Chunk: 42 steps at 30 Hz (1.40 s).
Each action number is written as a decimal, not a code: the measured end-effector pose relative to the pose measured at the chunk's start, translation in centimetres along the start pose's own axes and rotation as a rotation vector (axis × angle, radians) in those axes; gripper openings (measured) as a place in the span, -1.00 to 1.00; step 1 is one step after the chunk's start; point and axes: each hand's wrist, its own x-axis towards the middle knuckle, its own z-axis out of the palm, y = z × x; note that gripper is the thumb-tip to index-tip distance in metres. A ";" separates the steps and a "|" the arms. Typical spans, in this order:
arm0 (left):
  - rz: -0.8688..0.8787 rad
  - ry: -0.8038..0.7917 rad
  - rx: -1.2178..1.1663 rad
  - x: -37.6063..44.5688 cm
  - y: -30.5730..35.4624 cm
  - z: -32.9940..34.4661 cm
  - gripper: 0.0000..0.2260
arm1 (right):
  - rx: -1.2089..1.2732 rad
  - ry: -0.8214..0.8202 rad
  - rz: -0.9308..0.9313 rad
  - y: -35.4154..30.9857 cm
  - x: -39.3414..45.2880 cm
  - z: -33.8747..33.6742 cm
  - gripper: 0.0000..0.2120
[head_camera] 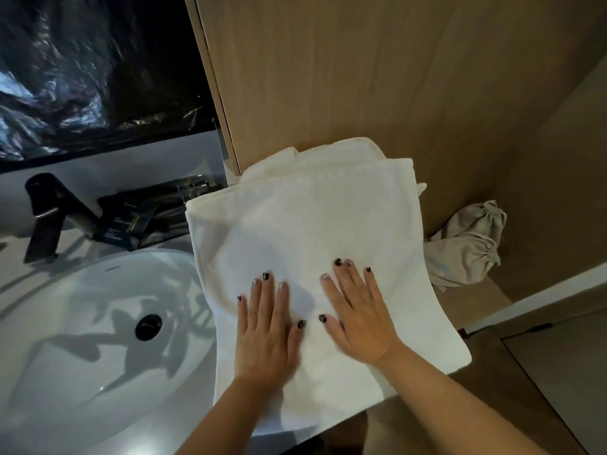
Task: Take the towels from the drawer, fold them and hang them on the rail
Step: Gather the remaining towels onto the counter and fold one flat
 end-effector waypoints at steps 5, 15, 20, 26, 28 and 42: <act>-0.059 -0.032 -0.002 0.0 1.3 -0.9 -0.37 | -0.020 -0.150 0.248 2.6 -2.6 -1.2 -0.28; 0.026 -0.332 0.084 -7.7 4.8 -1.4 -0.44 | -0.033 -0.380 0.028 -3.7 -7.9 -2.3 -0.45; -0.058 -0.437 0.178 -8.5 4.3 -2.2 -0.46 | 0.018 -0.500 0.076 -1.8 -9.5 -2.4 -0.38; -0.229 -0.446 0.197 -10.6 3.4 -3.3 -0.41 | -0.002 -0.543 0.242 0.9 -11.3 -3.5 -0.26; -0.258 -0.415 0.190 -11.3 3.1 -3.9 -0.39 | -0.006 -0.545 0.274 1.6 -11.8 -3.9 -0.22; -0.372 -0.408 0.159 -14.0 2.0 -4.6 -0.18 | 0.101 -0.574 0.466 3.5 -12.8 -4.0 -0.02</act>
